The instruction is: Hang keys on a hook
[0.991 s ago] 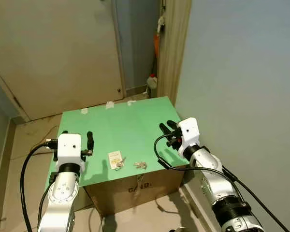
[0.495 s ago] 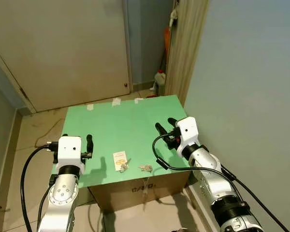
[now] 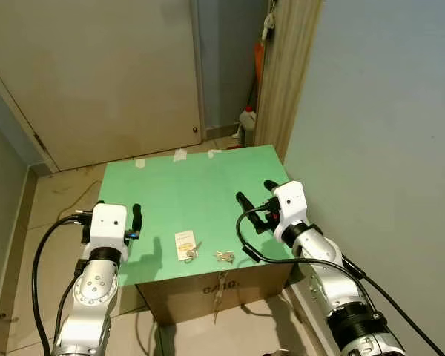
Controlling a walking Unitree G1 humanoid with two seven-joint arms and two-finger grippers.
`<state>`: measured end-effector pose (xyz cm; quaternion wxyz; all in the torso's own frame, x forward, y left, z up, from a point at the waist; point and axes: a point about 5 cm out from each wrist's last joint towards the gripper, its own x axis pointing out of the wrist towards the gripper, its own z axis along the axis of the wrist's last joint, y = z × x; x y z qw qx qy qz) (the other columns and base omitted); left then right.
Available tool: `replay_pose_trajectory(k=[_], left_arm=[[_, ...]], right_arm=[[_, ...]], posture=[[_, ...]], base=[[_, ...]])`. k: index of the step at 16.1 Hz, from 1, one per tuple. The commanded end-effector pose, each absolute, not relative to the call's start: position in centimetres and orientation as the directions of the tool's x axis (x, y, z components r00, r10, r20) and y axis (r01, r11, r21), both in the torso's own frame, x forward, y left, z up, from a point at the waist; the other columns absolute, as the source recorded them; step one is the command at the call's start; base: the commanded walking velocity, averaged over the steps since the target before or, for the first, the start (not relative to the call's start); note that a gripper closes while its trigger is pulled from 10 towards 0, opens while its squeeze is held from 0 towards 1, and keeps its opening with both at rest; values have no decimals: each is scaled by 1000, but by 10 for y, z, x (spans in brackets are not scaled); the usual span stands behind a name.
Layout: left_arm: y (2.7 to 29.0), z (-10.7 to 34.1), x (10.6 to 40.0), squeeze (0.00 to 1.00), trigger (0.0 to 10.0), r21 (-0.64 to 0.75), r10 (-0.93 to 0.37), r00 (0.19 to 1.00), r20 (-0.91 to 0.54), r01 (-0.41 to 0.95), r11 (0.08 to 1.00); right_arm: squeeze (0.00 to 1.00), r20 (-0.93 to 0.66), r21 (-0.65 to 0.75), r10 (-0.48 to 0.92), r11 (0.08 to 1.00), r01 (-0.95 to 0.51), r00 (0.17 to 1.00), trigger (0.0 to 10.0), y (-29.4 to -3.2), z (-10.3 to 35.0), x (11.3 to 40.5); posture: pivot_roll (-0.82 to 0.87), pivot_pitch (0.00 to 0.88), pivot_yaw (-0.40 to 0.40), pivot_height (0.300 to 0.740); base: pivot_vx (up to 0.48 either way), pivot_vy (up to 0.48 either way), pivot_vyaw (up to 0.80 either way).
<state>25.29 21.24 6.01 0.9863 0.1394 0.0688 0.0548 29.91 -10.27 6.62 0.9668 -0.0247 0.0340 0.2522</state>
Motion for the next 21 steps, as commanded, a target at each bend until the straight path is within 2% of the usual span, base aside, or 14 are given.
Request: replay_pose_trajectory(k=[1, 3, 4, 6, 8, 9, 10, 12, 14, 15, 17, 19, 21], left_arm=[[212, 56, 257, 0, 10000, 301, 92, 985, -146, -44, 953], [213, 48, 265, 0, 10000, 331, 55, 978, -200, 15, 944], [215, 42, 270, 0, 10000, 342, 26, 970, -240, 59, 938], [218, 34, 279, 0, 10000, 342, 1, 951, -309, 110, 933], [217, 25, 285, 0, 10000, 348, -26, 926, -377, 168, 922], [212, 17, 284, 0, 10000, 364, -62, 908, -414, 228, 903], [207, 8, 281, 0, 10000, 380, -91, 887, -453, 284, 880], [205, 1, 277, 0, 10000, 394, -117, 869, -480, 333, 857], [201, 13, 286, 0, 10000, 442, -137, 909, -394, 318, 839], [196, 31, 296, 0, 10000, 490, -162, 947, -276, 284, 824], [198, 48, 301, 0, 10000, 540, -174, 970, -169, 239, 807], [203, 44, 299, 0, 10000, 519, -156, 971, -180, 228, 824], [213, 45, 293, 0, 10000, 452, -89, 986, -143, 145, 880]], right_arm=[[1000, -60, -45, 497, 865, -500, 866, 10000, -103, 71, 298], [1000, -63, -59, 526, 847, -529, 848, 10000, -102, 71, 293], [0, -52, -69, 551, 830, -553, 833, 10000, -101, 74, 288], [0, -54, -52, 582, 810, -584, 812, 10000, -106, 78, 278], [0, -101, -17, 611, 788, -615, 785, 10000, -129, 81, 260], [0, -147, -18, 601, 793, -609, 786, 10000, -141, 80, 249], [0, -182, -23, 594, 794, -607, 784, 10000, -149, 80, 238], [0, -214, -8, 587, 798, -603, 780, 10000, -152, 82, 221], [0, -242, 13, 581, 802, -597, 777, 10000, -150, 81, 205], [0, -259, 30, 579, 805, -593, 773, 10000, -148, 81, 195], [0, -274, 45, 567, 814, -579, 777, 10000, -147, 79, 187], [0, -288, 61, 545, 831, -553, 787, 10000, -145, 78, 181], [0, -302, 88, 591, 799, -595, 748, 10000, -135, 75, 180]], posture=[[-81, 23, 35, 740], [-97, 41, 29, 740], [-108, 60, 24, 740], [-140, 108, 7, 740], [-200, 192, -3, 740], [-256, 268, -19, 740], [-285, 300, -23, 740], [-319, 343, -23, 740], [-334, 359, -16, 740], [-338, 365, -5, 740], [-342, 368, 19, 740], [-341, 373, 32, 740], [-314, 381, 41, 740]], base=[[0, 0, 0], [0, 0, 0], [0, 0, 0], [0, 0, 0], [0, 0, 0], [0, 0, 0], [0, 0, 0], [0, 0, 0], [0, 0, 0], [0, 0, 0], [0, 0, 0], [0, 0, 0], [0, 0, 0]])
